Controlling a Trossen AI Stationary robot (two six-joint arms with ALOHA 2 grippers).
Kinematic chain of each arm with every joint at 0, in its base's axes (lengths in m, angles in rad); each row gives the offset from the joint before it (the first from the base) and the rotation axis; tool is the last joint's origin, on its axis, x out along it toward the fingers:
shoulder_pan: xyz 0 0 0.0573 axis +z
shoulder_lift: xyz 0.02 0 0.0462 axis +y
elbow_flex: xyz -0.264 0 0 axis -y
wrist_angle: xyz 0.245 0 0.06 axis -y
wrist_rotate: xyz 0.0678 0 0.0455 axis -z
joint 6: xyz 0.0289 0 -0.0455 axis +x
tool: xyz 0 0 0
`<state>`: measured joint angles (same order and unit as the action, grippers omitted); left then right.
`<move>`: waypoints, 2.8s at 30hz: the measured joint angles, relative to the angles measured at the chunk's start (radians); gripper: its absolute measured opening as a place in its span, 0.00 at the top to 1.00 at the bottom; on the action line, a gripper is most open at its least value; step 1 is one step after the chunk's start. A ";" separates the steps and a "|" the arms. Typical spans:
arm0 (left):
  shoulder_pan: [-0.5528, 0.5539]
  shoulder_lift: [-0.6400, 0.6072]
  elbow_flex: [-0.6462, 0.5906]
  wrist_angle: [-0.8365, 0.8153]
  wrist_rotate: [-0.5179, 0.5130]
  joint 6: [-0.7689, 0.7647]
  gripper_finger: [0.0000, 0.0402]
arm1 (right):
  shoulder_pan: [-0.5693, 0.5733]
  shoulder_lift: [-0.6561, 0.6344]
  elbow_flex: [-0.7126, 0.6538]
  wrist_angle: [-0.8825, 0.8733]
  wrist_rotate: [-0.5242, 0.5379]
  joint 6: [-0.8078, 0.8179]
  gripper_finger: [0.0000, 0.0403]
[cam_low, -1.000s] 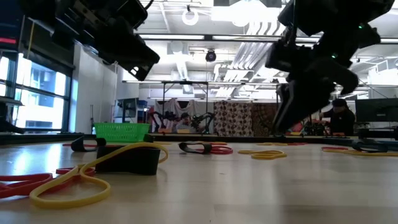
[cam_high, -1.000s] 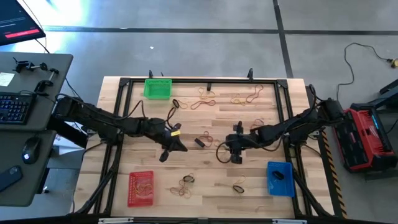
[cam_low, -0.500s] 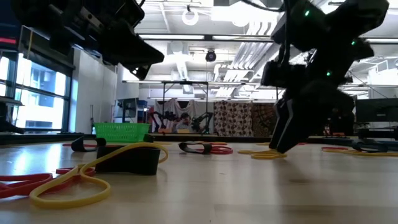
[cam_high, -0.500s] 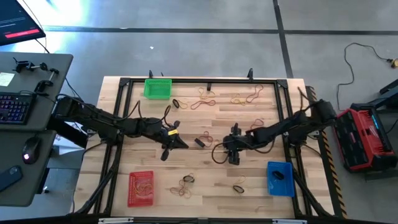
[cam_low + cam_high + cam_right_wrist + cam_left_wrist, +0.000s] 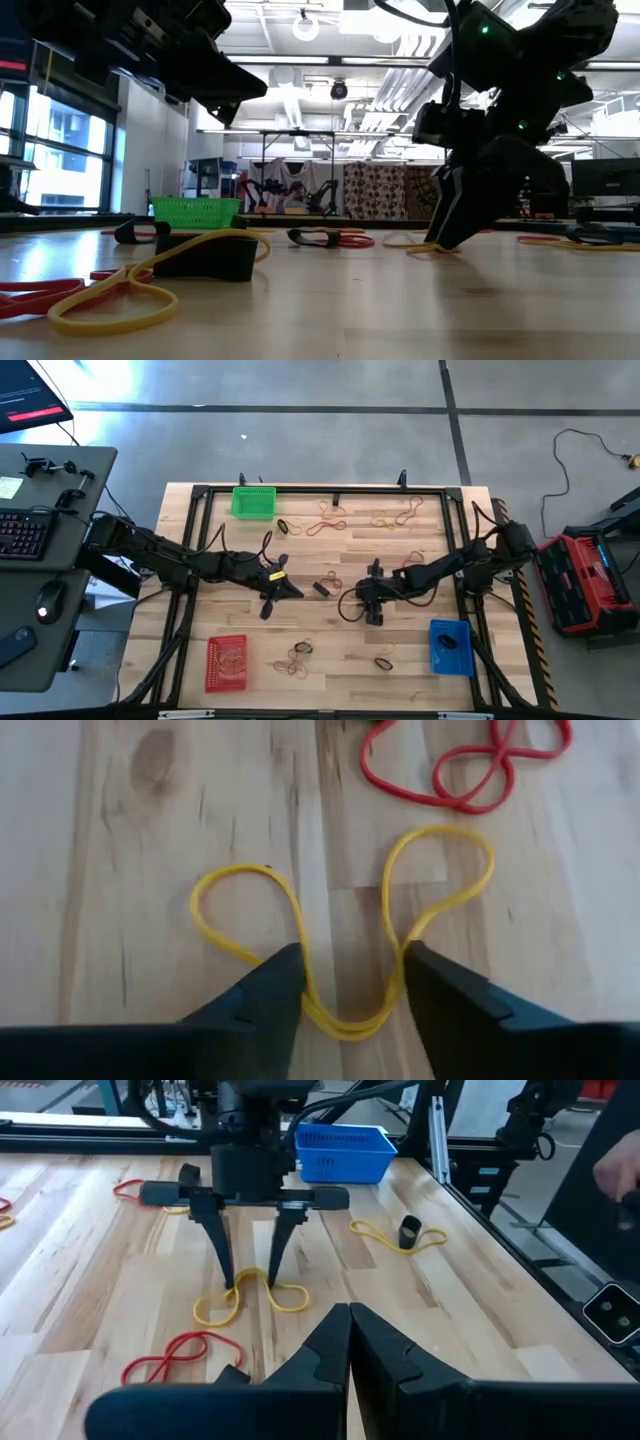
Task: Sort rubber bands into baskets
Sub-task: Put the yellow rubber band into the red bin
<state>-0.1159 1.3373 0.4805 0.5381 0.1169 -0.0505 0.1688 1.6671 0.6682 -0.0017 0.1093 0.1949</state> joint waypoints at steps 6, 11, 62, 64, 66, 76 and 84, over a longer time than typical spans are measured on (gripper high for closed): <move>-0.012 0.000 0.000 0.000 -0.053 0.001 1.00 | -0.016 -0.001 0.000 0.003 -0.071 -0.065 0.91; -0.012 0.000 0.000 -0.024 -0.097 0.001 1.00 | -0.017 -0.016 -0.002 0.018 -0.053 -0.082 0.96; -0.055 0.401 0.266 -0.003 -0.537 0.063 0.57 | -0.016 -0.063 -0.002 0.516 0.218 -0.284 1.00; -0.054 0.401 0.266 -0.003 -0.527 0.063 0.61 | -0.016 -0.063 -0.002 0.516 0.214 -0.284 1.00; -0.054 0.400 0.266 -0.015 -0.513 0.063 0.67 | -0.016 -0.063 -0.002 0.517 0.213 -0.285 1.00; -0.054 0.395 0.266 -0.047 -0.503 0.072 0.98 | -0.016 -0.063 -0.002 0.516 0.213 -0.282 1.00; -0.026 0.295 0.266 -0.181 -0.521 0.081 1.00 | -0.016 -0.063 -0.002 0.508 0.240 -0.283 0.84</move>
<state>-0.1414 1.6328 0.7460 0.3570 -0.4038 0.0300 0.1532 1.6043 0.6662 0.5060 0.3489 -0.0878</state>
